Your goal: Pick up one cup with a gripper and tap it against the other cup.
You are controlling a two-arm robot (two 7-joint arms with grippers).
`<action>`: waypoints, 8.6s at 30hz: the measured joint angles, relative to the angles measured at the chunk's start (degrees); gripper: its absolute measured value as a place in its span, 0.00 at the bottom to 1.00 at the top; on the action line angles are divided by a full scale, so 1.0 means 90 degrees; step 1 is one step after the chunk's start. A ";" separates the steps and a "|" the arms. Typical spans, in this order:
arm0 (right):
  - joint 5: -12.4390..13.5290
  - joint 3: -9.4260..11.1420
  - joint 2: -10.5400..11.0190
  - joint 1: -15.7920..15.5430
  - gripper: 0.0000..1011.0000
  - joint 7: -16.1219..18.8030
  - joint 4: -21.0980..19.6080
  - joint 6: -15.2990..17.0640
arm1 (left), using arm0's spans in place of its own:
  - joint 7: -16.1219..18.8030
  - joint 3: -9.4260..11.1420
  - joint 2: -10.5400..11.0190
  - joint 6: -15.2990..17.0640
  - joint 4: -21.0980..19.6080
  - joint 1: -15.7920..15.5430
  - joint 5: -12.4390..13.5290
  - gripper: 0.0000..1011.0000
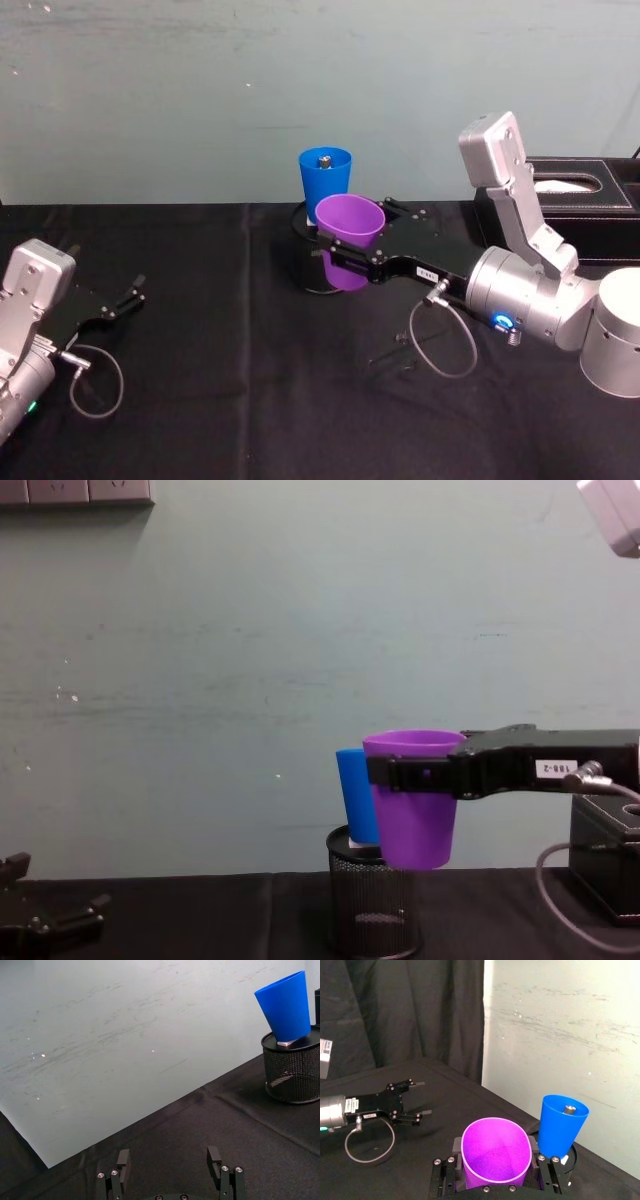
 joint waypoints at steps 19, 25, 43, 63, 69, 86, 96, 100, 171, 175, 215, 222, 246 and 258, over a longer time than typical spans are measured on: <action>0.0083 -0.0021 0.0027 0.0018 0.73 -0.0123 -0.0060 0.0042 | 0.0000 0.0000 0.0000 0.0000 0.0000 0.0000 0.0000 0.99; 0.0081 -0.0018 0.0024 0.0020 0.73 -0.0120 -0.0060 0.0043 | 0.0000 0.0000 0.0000 0.0000 0.0000 0.0000 0.0000 0.99; 0.0073 -0.0014 0.0020 0.0023 0.73 -0.0109 -0.0053 0.0043 | 0.0000 0.0000 0.0000 0.0000 0.0000 0.0000 0.0000 0.99; 0.0074 -0.0014 0.0020 0.0023 0.73 -0.0108 -0.0050 0.0043 | 0.0000 0.0000 0.0000 0.0000 0.0000 0.0000 0.0000 0.99; 0.0074 -0.0014 0.0020 0.0023 0.73 -0.0108 -0.0050 0.0043 | 0.0000 0.0000 0.0000 0.0000 0.0000 0.0000 0.0000 0.99; 0.0074 -0.0014 0.0020 0.0023 0.73 -0.0108 -0.0050 0.0043 | 0.0000 0.0000 0.0000 0.0000 0.0000 0.0000 0.0000 0.99; 0.0073 -0.0014 0.0020 0.0023 0.73 -0.0108 -0.0050 0.0043 | 0.0000 0.0000 0.0000 0.0000 0.0000 0.0000 0.0000 0.99; 0.0073 -0.0014 0.0020 0.0023 0.73 -0.0109 -0.0050 0.0043 | 0.0000 0.0000 0.0000 0.0000 0.0000 0.0000 0.0000 0.99; 0.0073 -0.0014 0.0020 0.0023 0.73 -0.0109 -0.0050 0.0043 | 0.0000 0.0000 0.0000 0.0000 0.0000 0.0000 0.0000 0.99; 0.0073 -0.0014 0.0020 0.0023 0.73 -0.0109 -0.0050 0.0043 | 0.0000 0.0000 0.0000 0.0000 0.0000 0.0000 0.0000 0.99; 0.0271 -0.0472 -0.1079 0.1630 0.73 -0.0344 0.2274 0.0326 | 0.0000 0.0000 0.0000 0.0000 0.0000 0.0000 0.0000 0.99; 0.0146 -0.0457 -0.1210 0.1801 0.73 -0.0421 0.2524 0.0242 | 0.0000 0.0000 0.0000 0.0000 0.0000 0.0000 0.0000 0.99; -0.0111 -0.0239 -0.1484 0.2030 0.73 -0.0572 0.2860 0.0254 | 0.0000 0.0000 0.0000 0.0000 0.0000 0.0000 0.0000 0.99; -0.0167 -0.0172 -0.1521 0.2056 0.73 -0.0555 0.2884 0.0297 | 0.0000 0.0000 0.0000 0.0000 0.0000 0.0000 0.0000 0.99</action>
